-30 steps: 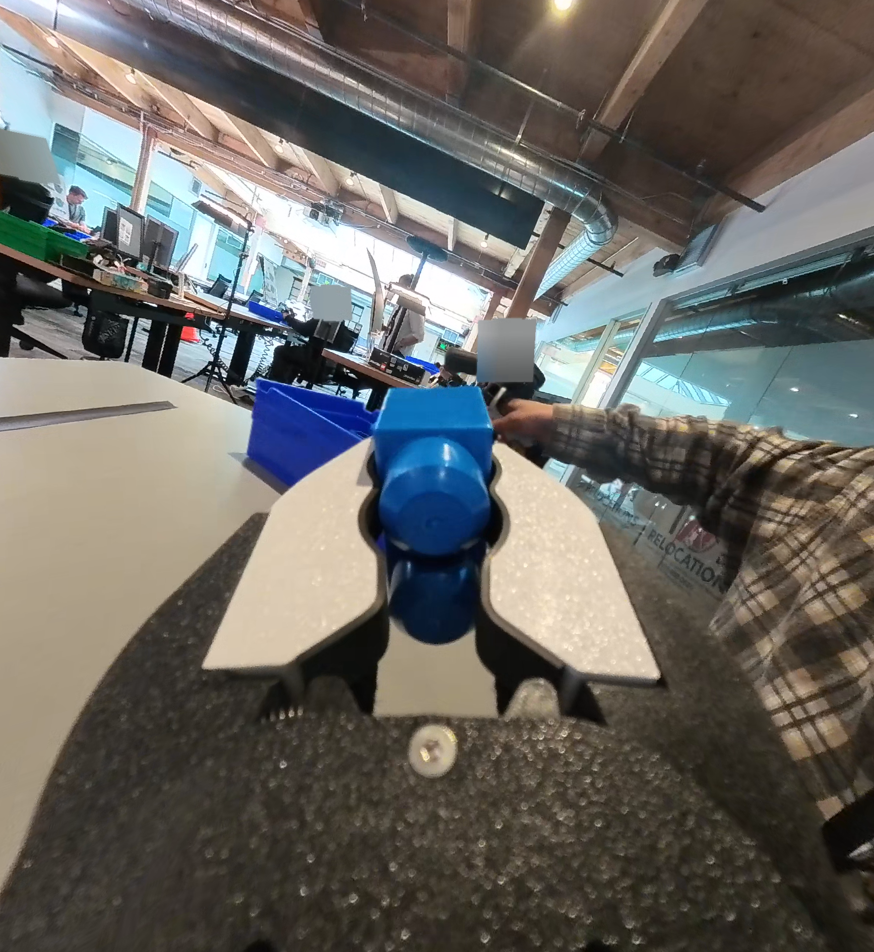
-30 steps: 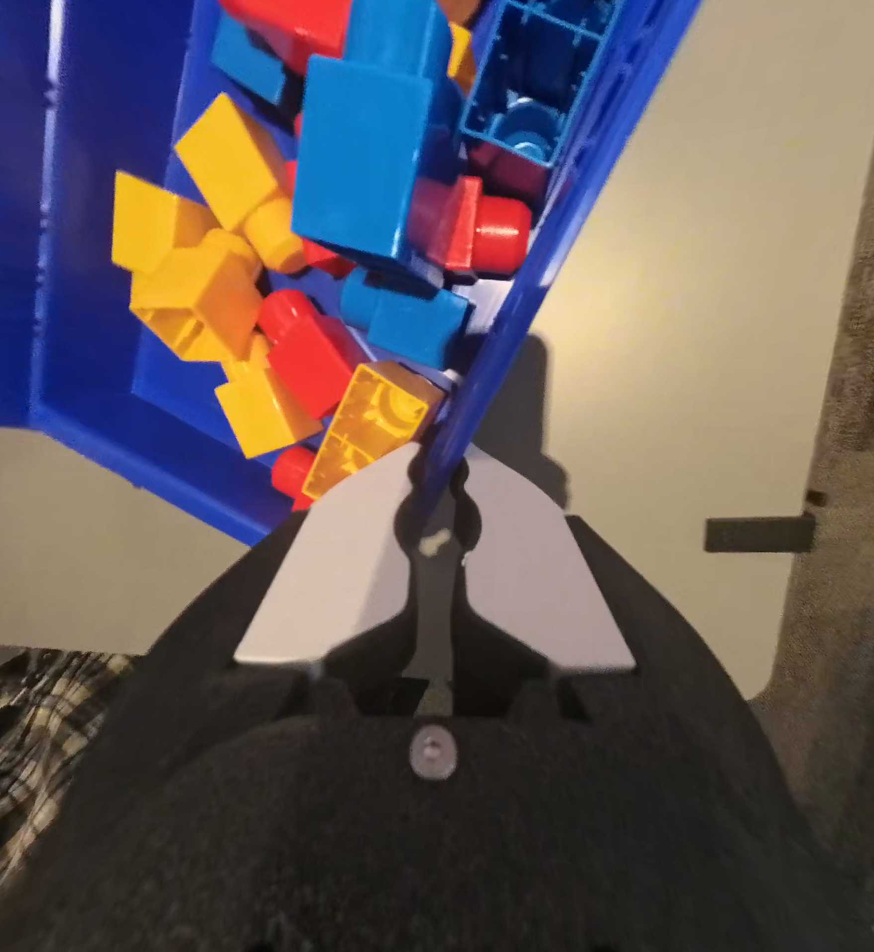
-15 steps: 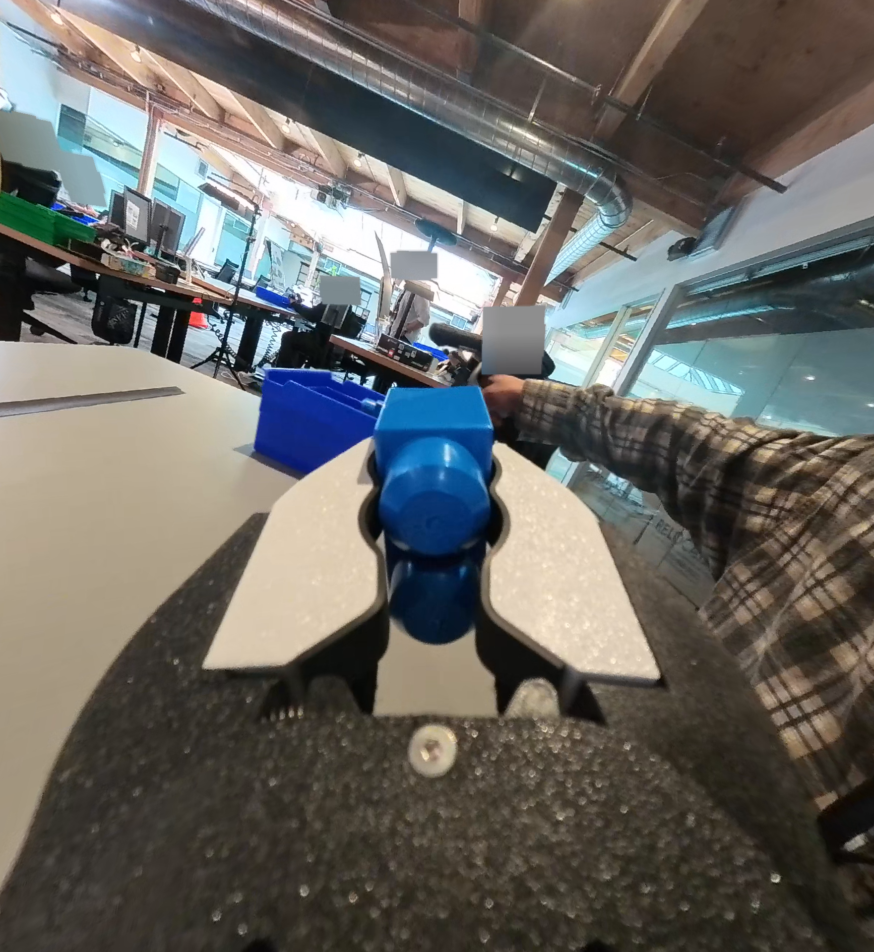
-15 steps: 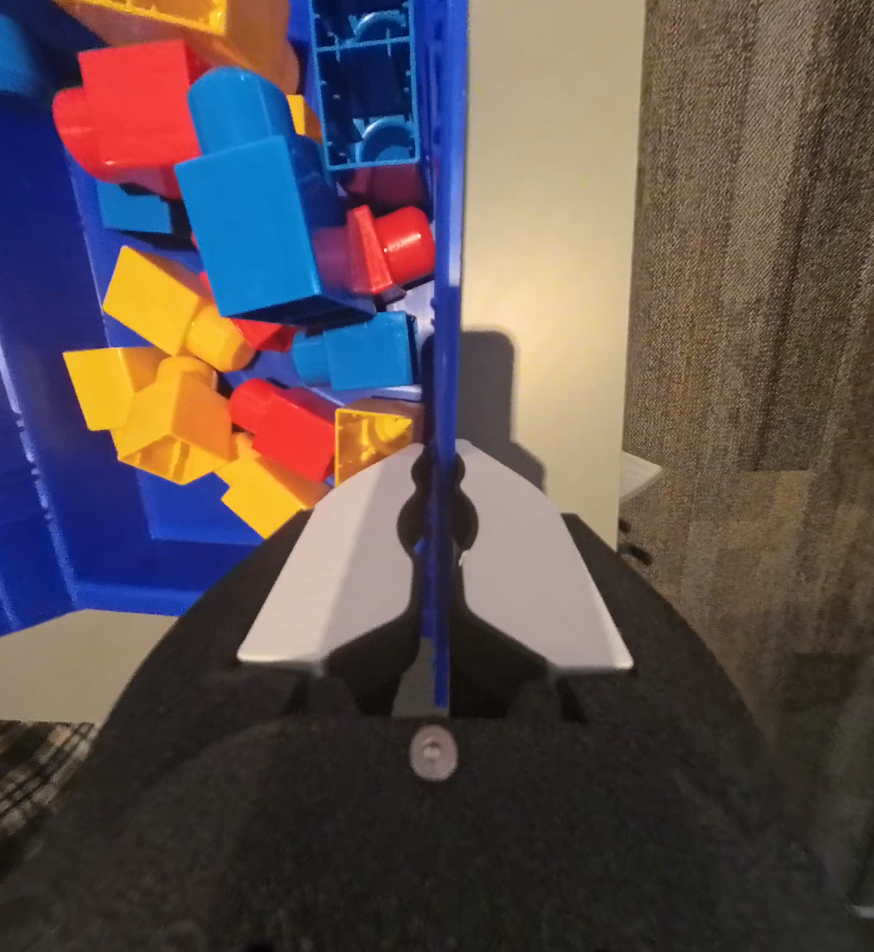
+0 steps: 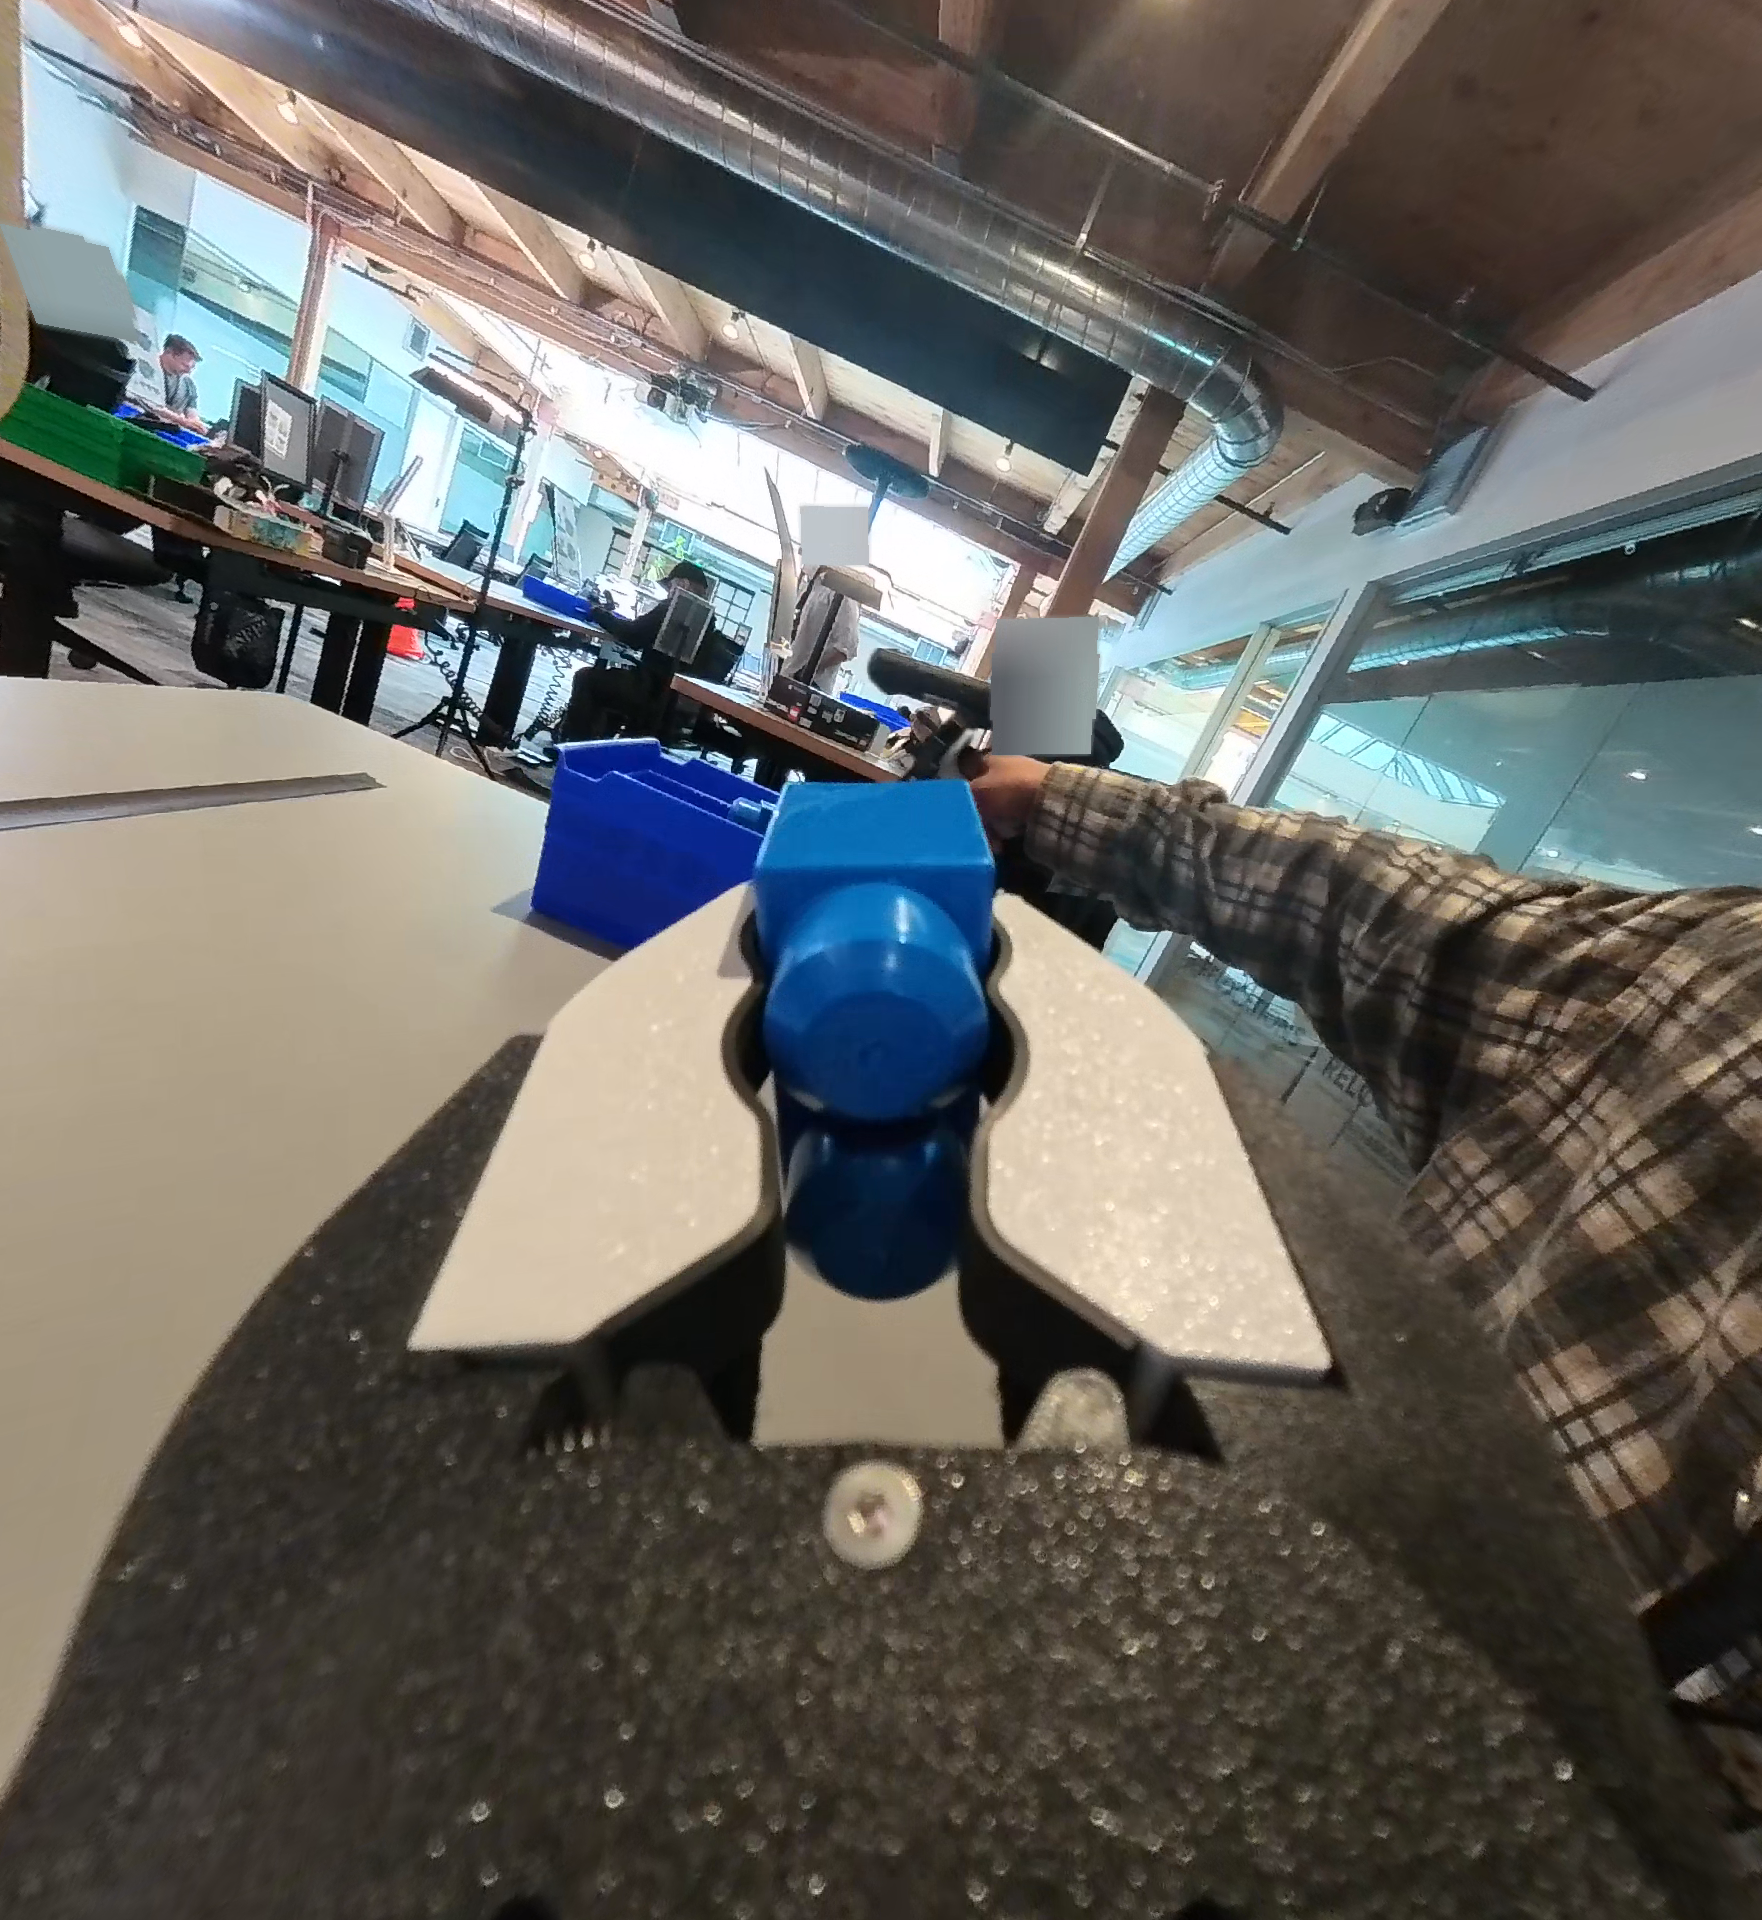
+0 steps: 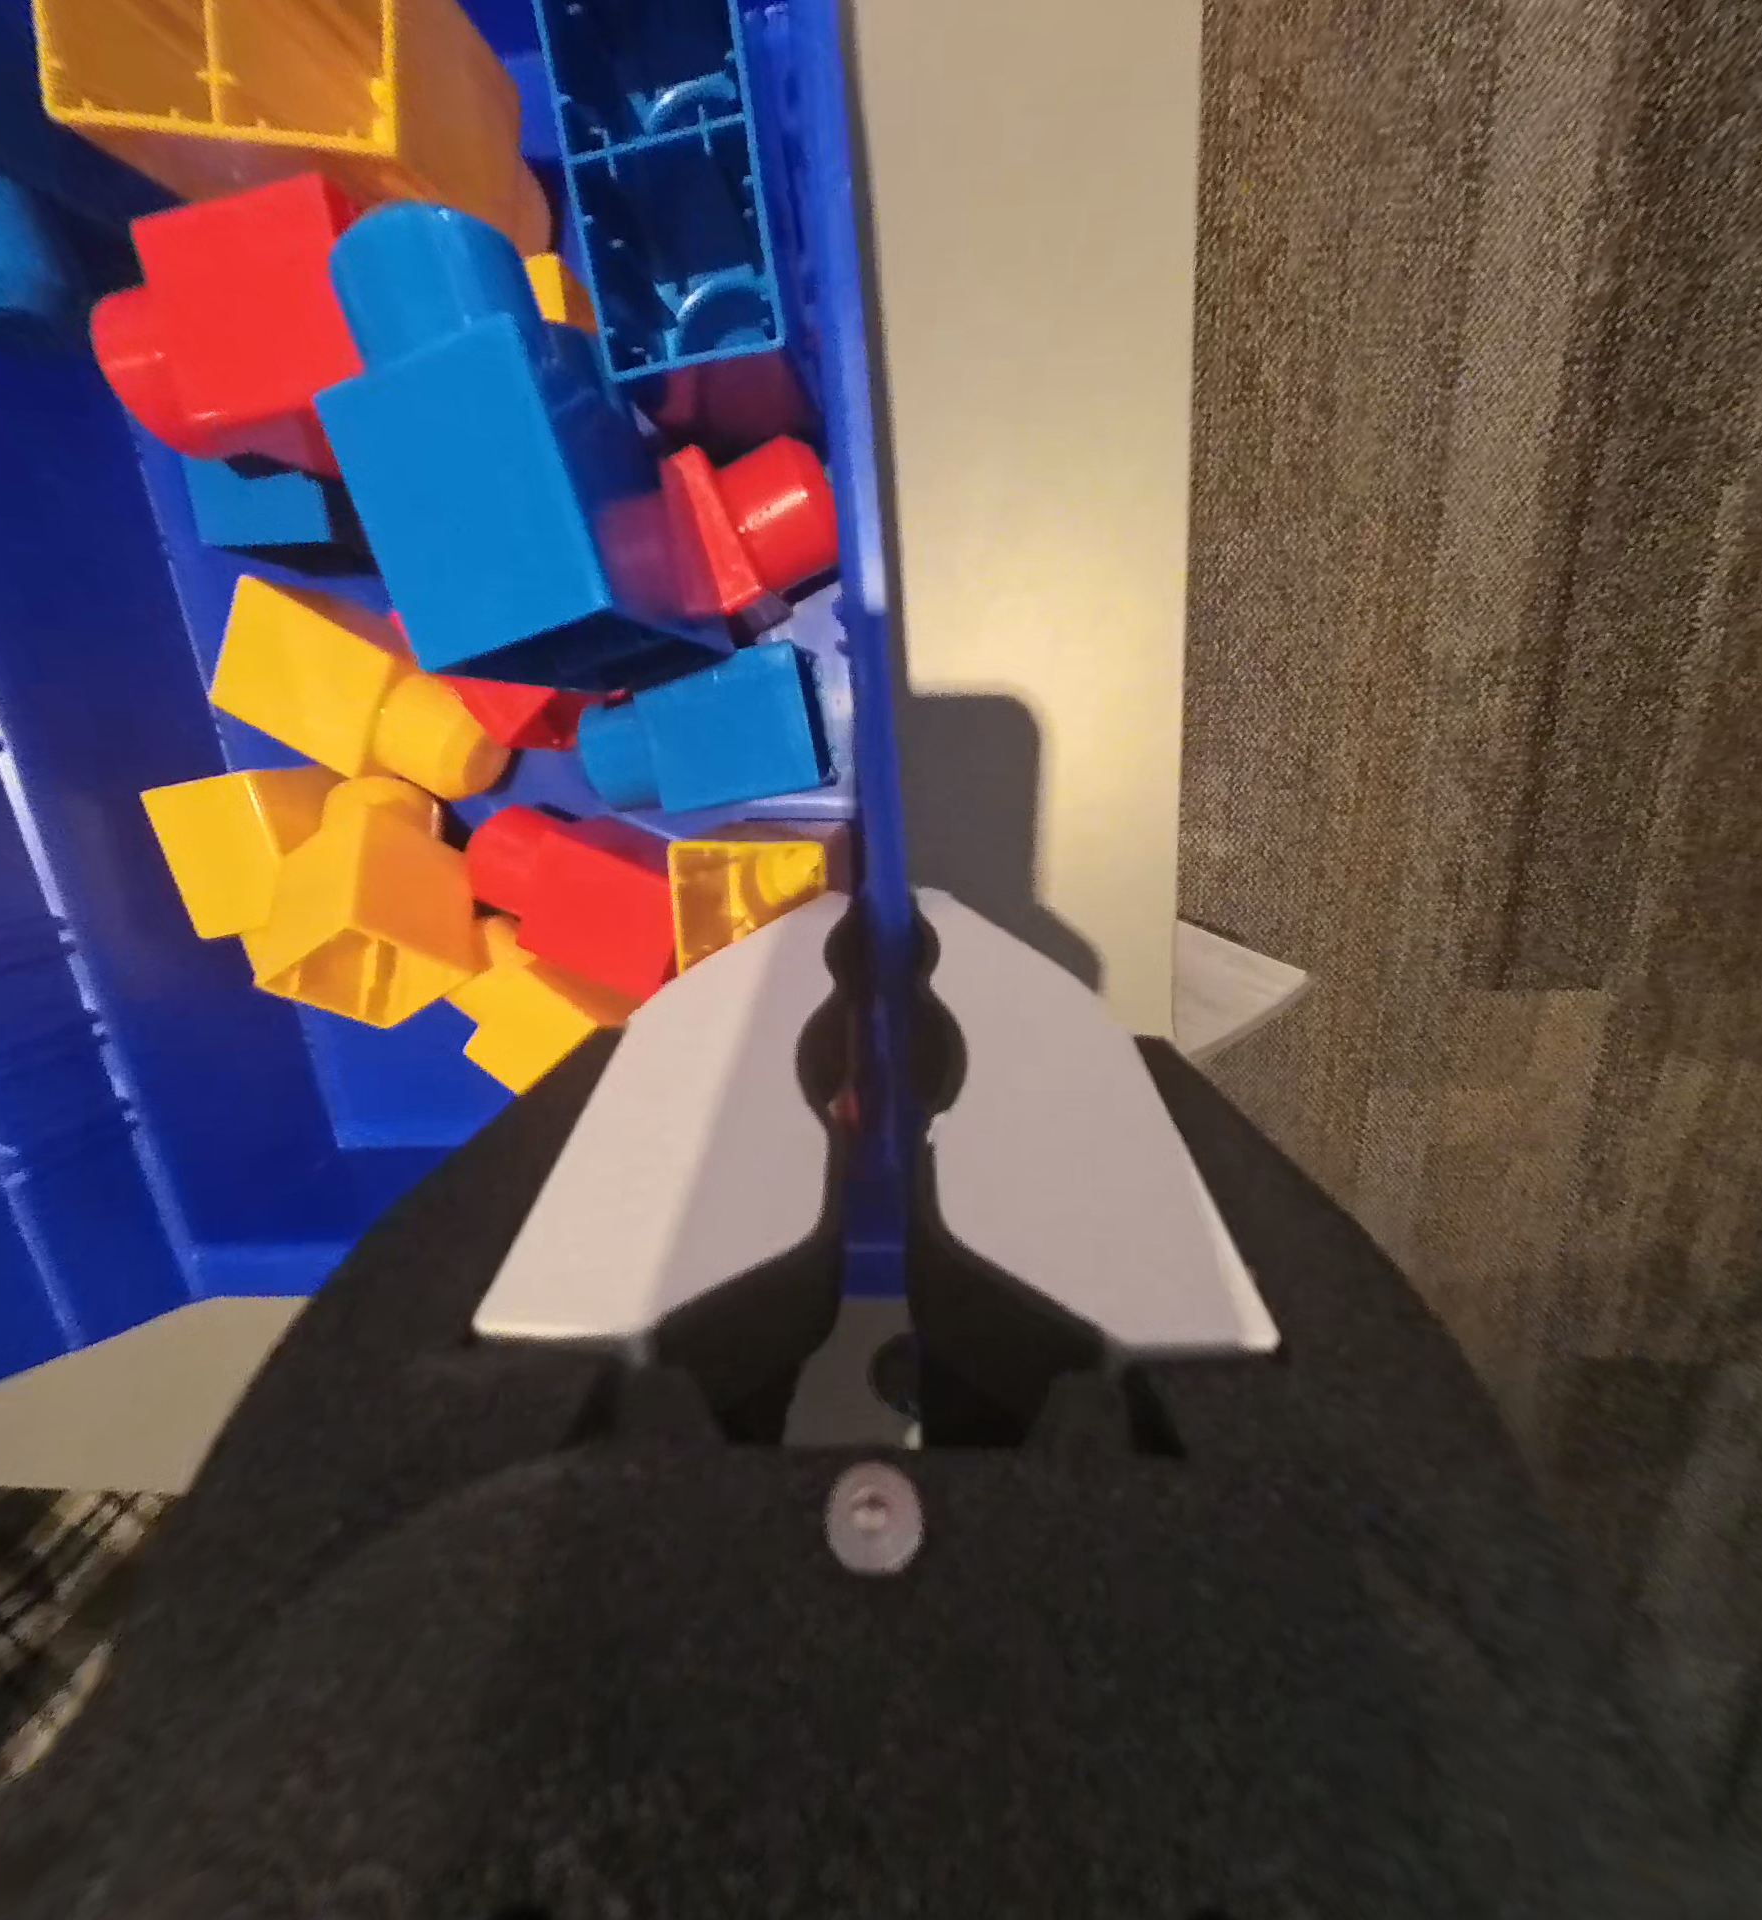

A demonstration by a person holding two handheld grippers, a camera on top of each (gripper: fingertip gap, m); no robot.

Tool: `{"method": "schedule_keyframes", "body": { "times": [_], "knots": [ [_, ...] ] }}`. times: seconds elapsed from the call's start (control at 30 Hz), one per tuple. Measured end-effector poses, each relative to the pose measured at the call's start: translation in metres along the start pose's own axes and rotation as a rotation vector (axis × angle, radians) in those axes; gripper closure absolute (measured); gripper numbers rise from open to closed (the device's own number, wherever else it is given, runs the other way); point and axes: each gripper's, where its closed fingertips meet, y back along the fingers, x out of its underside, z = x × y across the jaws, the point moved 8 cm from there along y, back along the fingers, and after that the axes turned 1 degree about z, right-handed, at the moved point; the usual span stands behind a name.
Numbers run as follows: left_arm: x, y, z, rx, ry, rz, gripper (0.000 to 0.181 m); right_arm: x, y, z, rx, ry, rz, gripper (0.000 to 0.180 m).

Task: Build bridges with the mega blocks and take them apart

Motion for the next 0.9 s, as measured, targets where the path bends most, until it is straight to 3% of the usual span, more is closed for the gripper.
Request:
{"method": "schedule_keyframes", "body": {
  "times": [0.13,0.23,0.33,0.43,0.5,0.63,0.73,0.9],
  "knots": [
    [-0.001,0.001,0.0,-0.004,-0.009,-0.001,0.144,-0.004,0.03,0.009,0.07,0.059,-0.132,0.137],
    [-0.003,0.001,-0.002,-0.001,-0.013,-0.007,0.145,-0.019,0.077,0.055,0.094,0.222,-0.468,0.112],
    [-0.006,0.002,-0.004,0.0,-0.029,-0.013,0.144,-0.017,0.113,0.157,-0.115,0.451,-0.835,0.105],
    [-0.01,0.004,-0.008,0.009,-0.046,-0.029,0.145,0.013,0.118,0.274,-0.553,0.695,-1.016,0.115],
    [-0.014,0.006,-0.011,0.009,-0.063,-0.044,0.145,0.035,0.1,0.336,-0.796,0.793,-1.013,0.122],
    [-0.02,0.012,-0.012,0.017,-0.072,-0.076,0.145,0.052,0.033,0.413,-1.098,0.85,-0.751,0.121],
    [-0.021,0.013,-0.012,0.035,-0.051,-0.096,0.145,0.051,-0.001,0.439,-1.236,0.789,-0.628,0.122],
    [-0.018,0.008,-0.013,0.062,-0.036,-0.083,0.144,0.049,-0.018,0.462,-1.235,0.828,-0.583,0.122]
  ]
}}
